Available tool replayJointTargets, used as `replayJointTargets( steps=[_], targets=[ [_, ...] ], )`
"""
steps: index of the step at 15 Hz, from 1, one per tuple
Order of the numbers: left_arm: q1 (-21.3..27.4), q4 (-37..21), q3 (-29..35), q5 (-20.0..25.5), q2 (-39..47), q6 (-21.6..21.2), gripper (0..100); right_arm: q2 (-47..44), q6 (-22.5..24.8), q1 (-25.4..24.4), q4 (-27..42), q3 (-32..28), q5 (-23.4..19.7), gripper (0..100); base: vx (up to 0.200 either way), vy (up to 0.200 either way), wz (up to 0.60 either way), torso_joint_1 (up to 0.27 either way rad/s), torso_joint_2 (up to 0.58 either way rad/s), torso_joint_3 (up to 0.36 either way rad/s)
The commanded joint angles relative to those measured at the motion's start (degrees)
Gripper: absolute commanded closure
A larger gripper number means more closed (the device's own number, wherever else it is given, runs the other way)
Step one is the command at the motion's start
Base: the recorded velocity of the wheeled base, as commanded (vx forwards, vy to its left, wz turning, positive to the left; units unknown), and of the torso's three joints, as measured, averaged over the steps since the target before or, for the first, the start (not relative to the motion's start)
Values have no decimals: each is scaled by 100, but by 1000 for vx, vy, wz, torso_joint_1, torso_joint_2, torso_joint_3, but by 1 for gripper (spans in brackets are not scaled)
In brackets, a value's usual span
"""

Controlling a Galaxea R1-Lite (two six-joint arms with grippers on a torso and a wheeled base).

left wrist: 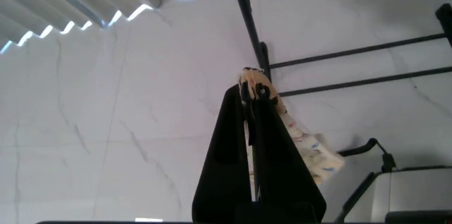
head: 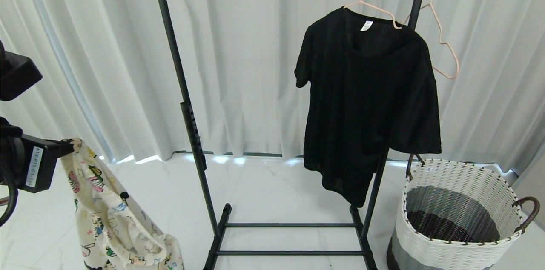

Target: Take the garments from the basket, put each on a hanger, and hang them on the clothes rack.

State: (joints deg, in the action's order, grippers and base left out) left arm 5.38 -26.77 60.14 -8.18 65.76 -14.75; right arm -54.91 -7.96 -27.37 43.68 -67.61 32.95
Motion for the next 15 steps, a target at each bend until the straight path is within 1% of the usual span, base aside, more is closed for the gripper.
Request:
replayJointTargets(
  steps=[1,3,6,8,12,15],
  targets=[
    [-72,5,-28,-87,-45,-2,100,-55,-13,3,-105,46,-34,0,0,0,0,61,-222,-154],
    [-72,5,-28,-96,-45,-2,100,-134,-136,3,-167,46,-34,0,0,0,0,93,-244,-239],
    [-72,14,-37,-105,-28,7,100,-196,-259,21,-211,55,-52,0,0,0,0,160,-484,-289],
    [-72,23,-37,-96,-45,7,100,-249,-267,74,-219,46,-219,0,0,0,0,176,-461,-290],
    [-63,23,-37,-78,-63,7,100,-398,-259,258,-492,46,-298,0,0,0,0,185,-470,-281],
    [-63,23,-46,-70,-72,-2,100,-451,-259,258,-527,46,-298,0,0,0,0,201,-481,-282]
  ],
)
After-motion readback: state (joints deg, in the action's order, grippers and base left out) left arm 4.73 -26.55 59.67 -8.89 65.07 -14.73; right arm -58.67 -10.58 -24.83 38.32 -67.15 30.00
